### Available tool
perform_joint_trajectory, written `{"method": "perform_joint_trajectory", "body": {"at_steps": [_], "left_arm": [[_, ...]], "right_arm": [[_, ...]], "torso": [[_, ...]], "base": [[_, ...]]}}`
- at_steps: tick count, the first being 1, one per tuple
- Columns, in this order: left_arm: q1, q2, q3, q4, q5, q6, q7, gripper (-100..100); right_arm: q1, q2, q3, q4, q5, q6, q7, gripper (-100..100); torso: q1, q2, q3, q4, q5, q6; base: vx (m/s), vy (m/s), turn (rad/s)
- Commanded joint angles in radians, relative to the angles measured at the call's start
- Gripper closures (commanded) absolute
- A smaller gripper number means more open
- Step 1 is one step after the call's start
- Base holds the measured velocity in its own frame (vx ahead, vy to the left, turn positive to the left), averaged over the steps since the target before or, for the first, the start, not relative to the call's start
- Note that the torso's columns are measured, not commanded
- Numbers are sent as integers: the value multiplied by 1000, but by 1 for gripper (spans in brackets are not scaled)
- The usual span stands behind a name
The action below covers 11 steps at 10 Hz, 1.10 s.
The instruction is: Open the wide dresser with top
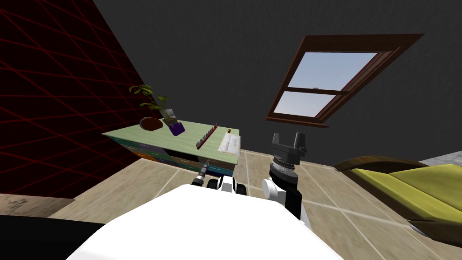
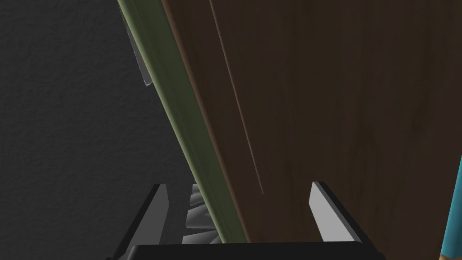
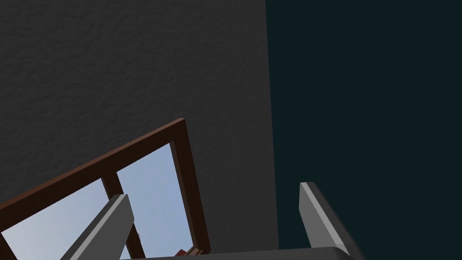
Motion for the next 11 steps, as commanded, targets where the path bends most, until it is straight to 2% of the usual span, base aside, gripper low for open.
{"method": "perform_joint_trajectory", "body": {"at_steps": [1, 3, 4, 6, 7, 8, 9, 10, 11], "left_arm": [[-33, -15, 4, 64, 3, -31, -4, -100], [-36, -28, 4, 85, 3, -34, -4, -100], [-32, -22, 4, 74, 3, -30, -4, -100], [-62, -18, 7, 67, 7, 6, 1, -100], [-62, -18, 7, 67, 7, 6, 1, -100], [-47, -19, 4, 40, 5, 20, 3, -100], [-50, -20, 6, 71, 5, -9, -1, 100], [-44, -21, 5, 72, 5, -16, -2, 100], [-58, -23, 8, 65, 7, -17, -2, 100]], "right_arm": [[0, 0, 0, 0, 0, 0, 0, 0], [0, 0, 0, 0, 0, 0, 0, 0], [0, 0, 0, 0, 0, 0, 0, 0], [0, 0, 0, 0, 0, 0, 0, 0], [0, 0, 0, 0, 0, 0, 0, 0], [0, 0, 0, 0, 0, 0, 0, 0], [0, 0, 0, 0, 0, 0, 0, 0], [0, 0, 0, 0, 0, 0, 0, 0], [0, 0, 0, 0, 0, 0, 0, 0]], "torso": [[1, 0, 0, 0, 0, 0], [2, 1, 1, 0, 1, 0], [1, 1, 1, 0, 0, 0], [0, -2, -1, 0, 0, 0], [0, -2, -1, -1, 0, 0], [1, 0, 0, 0, 0, 0], [2, 0, 1, 0, 1, 1], [3, 0, 1, -3, 2, 0], [4, -1, 0, -7, 4, -1]], "base": [[12, -11, -2], [0, 0, 0], [0, 0, 0], [49, -10, -3], [34, -9, 1], [6, -4, 10], [-17, 4, -6], [-23, 12, -16], [-8, 4, -11]]}}
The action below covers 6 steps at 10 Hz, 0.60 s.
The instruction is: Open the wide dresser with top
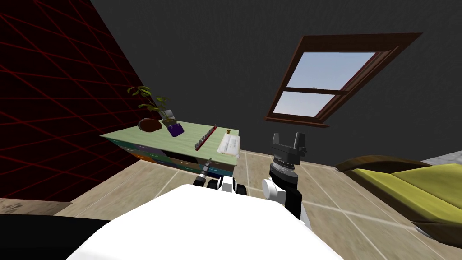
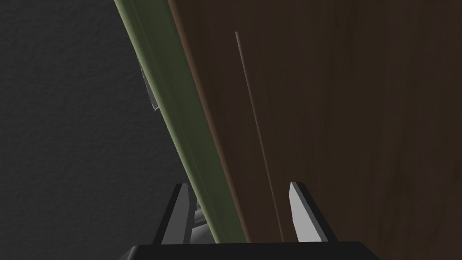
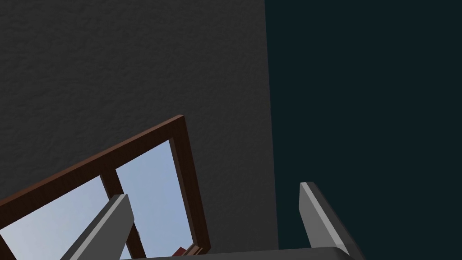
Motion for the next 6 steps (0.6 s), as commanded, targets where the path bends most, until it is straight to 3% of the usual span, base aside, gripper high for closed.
{"method": "perform_joint_trajectory", "body": {"at_steps": [1, 3, 4, 5, 6], "left_arm": [[-1, -19, -28, -10, 41, 13, -41, 100], [1, -38, -57, -23, 81, 32, -82, 100], [1, -38, -57, -23, 81, 32, -82, 100], [3, -57, -86, -36, 121, 50, -122, 100], [4, -66, -100, -42, 141, 60, -143, 100]], "right_arm": [[0, 0, 0, 0, 0, 0, 0, 0], [0, 0, 0, 0, 0, 0, 0, 0], [0, 0, 0, 0, 0, 0, 0, 0], [0, 0, 0, 0, 0, 0, 0, 0], [0, 0, 0, 0, 0, 0, 0, 0]], "torso": [[-2, 0, -1, 3, -2, 0], [-1, 9, 4, 5, -2, -1], [-2, 11, 5, 6, -4, -2], [-7, 8, 3, 11, -8, -1], [-8, 6, 2, 10, -8, 0]], "base": [[-68, 55, -25], [-131, 106, -55], [-109, 54, 3], [-117, 56, -9], [-127, 88, -35]]}}
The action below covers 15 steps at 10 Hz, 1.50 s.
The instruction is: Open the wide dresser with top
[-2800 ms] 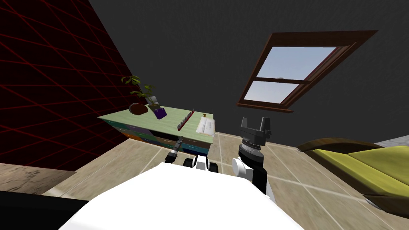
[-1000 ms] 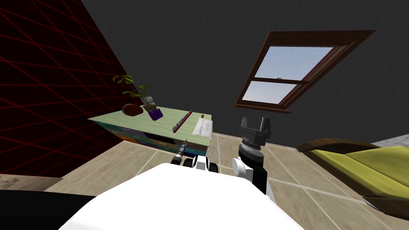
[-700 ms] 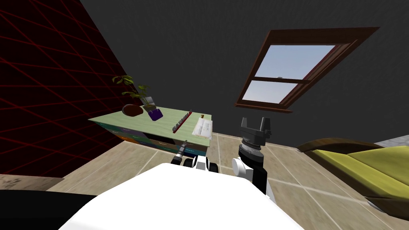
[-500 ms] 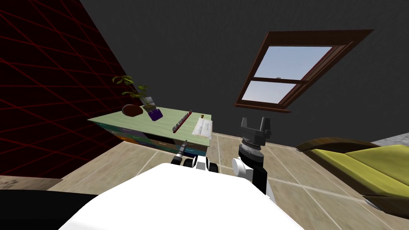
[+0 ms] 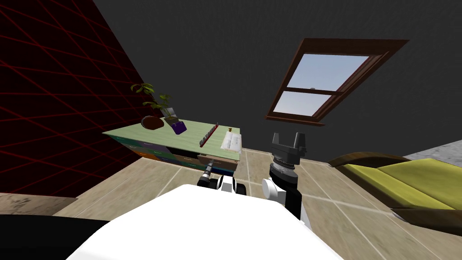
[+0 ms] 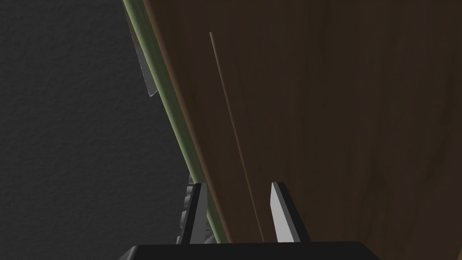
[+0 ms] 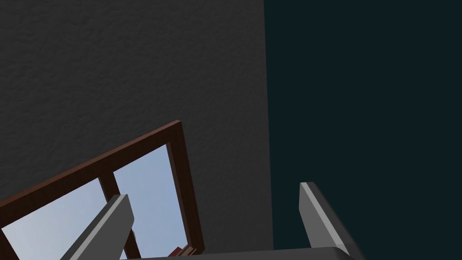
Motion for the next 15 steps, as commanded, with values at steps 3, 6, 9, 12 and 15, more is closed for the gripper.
{"method": "perform_joint_trajectory", "body": {"at_steps": [3, 6, 9, 12, 15], "left_arm": [[-1, -47, -70, -27, 101, 36, -106, 100], [-4, -44, -66, -14, 90, 32, -95, 100], [-6, -46, -72, -30, 89, 38, -100, 100], [0, -10, -78, -29, 101, 47, -70, 100], [-8, 59, -94, -37, 124, 47, -14, 100]], "right_arm": [[0, 0, 0, 0, 0, 0, 0, 0], [0, 0, 0, 0, 0, 0, 0, 0], [0, 0, 0, 0, 0, 0, 0, 0], [0, 0, 0, 0, 0, 0, 0, 0], [0, 0, 0, 0, 0, 0, 0, 0]], "torso": [[1, -2, -1, 0, 1, 0], [0, -2, -1, -2, 1, 0], [0, 2, 1, 0, 2, 2], [0, -4, -3, 0, 0, 0], [-1, 6, 3, 5, -1, 2]], "base": [[-124, 76, -27], [-111, 11, 16], [-213, -5, 33], [-122, -30, -11], [-171, -86, -6]]}}
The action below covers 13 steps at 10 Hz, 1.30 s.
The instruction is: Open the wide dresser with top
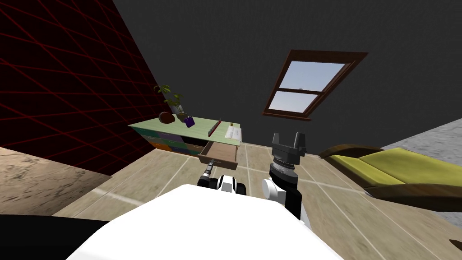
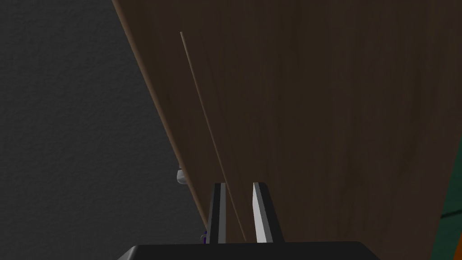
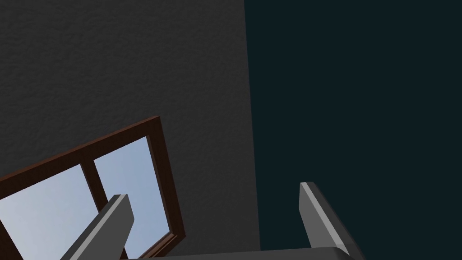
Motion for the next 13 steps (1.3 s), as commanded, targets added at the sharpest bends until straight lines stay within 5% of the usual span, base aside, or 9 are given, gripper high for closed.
{"method": "perform_joint_trajectory", "body": {"at_steps": [1, 5, 7, 12, 13], "left_arm": [[4, 48, 7, -27, 15, 28, 37, -100], [8, 160, 59, -116, 50, 129, 123, -100], [8, 160, 59, -116, 50, 129, 123, -100], [14, 300, 123, -227, 94, 255, 232, -100], [14, 301, 123, -222, 94, 255, 232, -100]], "right_arm": [[0, 0, 0, 0, 0, 0, 0, 0], [0, 0, 0, 0, 0, 0, 0, 0], [0, 0, 0, 0, 0, 0, 0, 0], [0, 0, 0, 0, 0, 0, 0, 0], [0, 0, 0, 0, 0, 0, 0, 0]], "torso": [[-1, -1, -1, 0, 0, 0], [5, -13, -6, -10, 5, -1], [7, -12, -5, -9, 5, -1], [0, -6, -3, -5, 2, 1], [-2, -6, -2, -4, 1, 2]], "base": [[-114, -83, -133], [-83, -98, -170], [-41, -67, -41], [-79, -97, -175], [-69, -85, -32]]}}
